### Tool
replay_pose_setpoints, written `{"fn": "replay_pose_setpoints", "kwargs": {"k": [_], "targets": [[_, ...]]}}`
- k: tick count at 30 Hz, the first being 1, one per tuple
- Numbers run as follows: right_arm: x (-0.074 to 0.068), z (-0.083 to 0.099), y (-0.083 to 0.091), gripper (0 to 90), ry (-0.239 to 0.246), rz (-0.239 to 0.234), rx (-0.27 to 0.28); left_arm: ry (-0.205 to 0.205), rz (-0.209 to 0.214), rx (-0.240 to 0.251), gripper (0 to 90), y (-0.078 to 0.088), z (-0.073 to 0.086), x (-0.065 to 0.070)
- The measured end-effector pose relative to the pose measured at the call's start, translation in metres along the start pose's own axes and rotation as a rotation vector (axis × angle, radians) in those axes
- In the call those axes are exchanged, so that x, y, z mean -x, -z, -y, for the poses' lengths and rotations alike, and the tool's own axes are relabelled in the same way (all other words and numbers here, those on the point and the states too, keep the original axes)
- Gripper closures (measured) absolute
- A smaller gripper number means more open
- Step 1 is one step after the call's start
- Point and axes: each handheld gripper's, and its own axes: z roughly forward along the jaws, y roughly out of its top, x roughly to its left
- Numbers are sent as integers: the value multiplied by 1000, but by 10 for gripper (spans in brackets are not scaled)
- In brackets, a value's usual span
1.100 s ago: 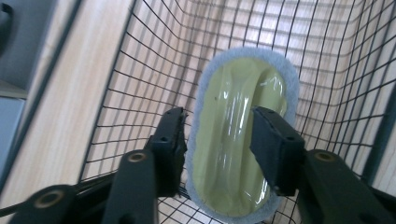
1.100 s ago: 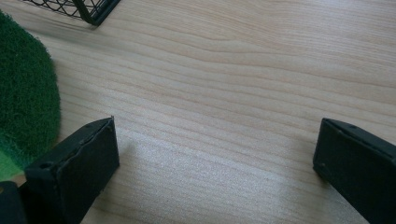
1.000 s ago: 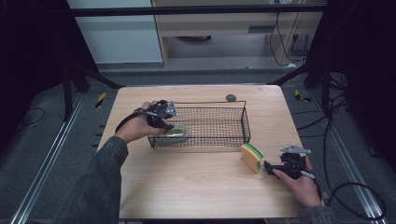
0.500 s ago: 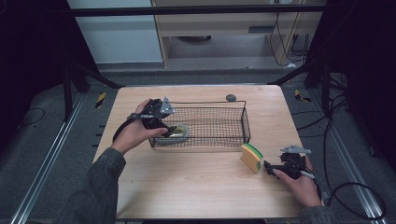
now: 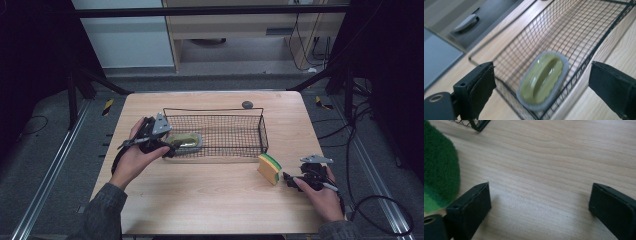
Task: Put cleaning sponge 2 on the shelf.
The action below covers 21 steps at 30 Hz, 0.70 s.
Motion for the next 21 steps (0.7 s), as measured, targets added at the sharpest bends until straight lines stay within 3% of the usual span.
{"fn": "replay_pose_setpoints", "kwargs": {"k": [3,7,10,13,15,21], "targets": [[-1,-2,4,91,14,-9,-26,63,2,18,61,4,23,2],[-6,0,14,125,20,-22,-34,146,18,-4,64,0,51,6],[-12,1,24,139,24,-43,-54,151,4,-59,65,-9,70,10],[-18,0,38,168,29,-58,-46,220,33,-82,67,-18,89,13],[-23,0,47,184,37,-60,-51,209,38,-113,66,-22,97,15],[-42,-7,62,189,84,-112,-76,243,50,-155,51,-34,107,15]]}}
